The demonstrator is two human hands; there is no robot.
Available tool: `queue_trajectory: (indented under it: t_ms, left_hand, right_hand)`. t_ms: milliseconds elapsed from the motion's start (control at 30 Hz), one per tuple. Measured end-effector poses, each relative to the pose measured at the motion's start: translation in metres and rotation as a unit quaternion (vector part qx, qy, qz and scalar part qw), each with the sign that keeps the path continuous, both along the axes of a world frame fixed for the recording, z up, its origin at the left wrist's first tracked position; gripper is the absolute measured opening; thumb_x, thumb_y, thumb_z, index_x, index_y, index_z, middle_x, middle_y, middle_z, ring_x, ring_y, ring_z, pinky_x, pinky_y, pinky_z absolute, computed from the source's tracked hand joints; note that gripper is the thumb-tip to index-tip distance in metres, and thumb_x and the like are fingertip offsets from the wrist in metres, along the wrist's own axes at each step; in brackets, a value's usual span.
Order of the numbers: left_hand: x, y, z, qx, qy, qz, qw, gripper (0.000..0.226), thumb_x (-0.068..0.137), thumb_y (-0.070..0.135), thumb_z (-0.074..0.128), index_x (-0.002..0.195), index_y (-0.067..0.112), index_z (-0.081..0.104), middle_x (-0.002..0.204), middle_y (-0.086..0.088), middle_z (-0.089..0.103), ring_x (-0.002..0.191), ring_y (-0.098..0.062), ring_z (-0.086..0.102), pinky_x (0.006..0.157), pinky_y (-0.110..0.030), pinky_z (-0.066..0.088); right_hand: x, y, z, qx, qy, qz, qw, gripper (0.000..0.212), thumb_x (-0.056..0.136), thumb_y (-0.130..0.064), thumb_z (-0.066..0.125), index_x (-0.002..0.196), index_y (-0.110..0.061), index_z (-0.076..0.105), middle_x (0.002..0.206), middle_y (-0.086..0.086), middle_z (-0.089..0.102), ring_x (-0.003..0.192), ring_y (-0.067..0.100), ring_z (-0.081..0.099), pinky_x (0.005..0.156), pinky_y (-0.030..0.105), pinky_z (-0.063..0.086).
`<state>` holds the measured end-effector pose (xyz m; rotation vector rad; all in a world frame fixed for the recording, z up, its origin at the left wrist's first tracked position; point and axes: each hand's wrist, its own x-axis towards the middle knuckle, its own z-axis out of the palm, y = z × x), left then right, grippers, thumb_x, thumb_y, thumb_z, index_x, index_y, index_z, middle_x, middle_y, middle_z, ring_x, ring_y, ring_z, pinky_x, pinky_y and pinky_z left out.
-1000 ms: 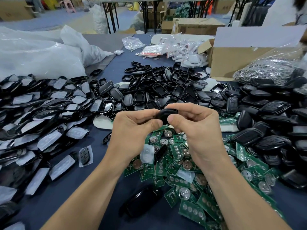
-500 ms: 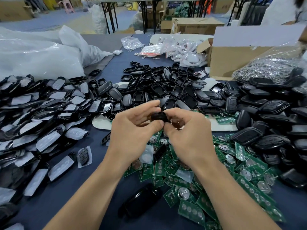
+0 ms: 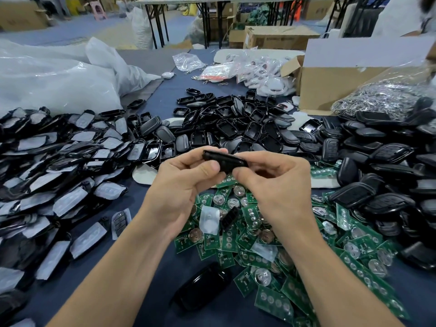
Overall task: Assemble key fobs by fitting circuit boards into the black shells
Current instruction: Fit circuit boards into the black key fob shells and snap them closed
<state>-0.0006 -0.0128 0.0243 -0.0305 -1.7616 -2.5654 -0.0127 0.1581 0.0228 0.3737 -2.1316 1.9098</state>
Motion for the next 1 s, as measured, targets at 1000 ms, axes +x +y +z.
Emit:
queue_trajectory:
  t_ms: [1000]
  left_hand:
    - [0.006,0.019,0.000,-0.073,0.021,0.121,0.990,0.020,0.073,0.000,0.082,0.080,0.018,0.085,0.081,-0.007,0.080,0.076,-0.014,0.075,0.071,-0.019,0.057]
  right_hand:
    - [0.006,-0.010,-0.003,-0.082,-0.071,0.035,0.994,0.020,0.084,-0.008,0.079,0.085,-0.027,0.084,0.073,0.004,0.077,0.065,0.017,0.069,0.063,0.025,0.057]
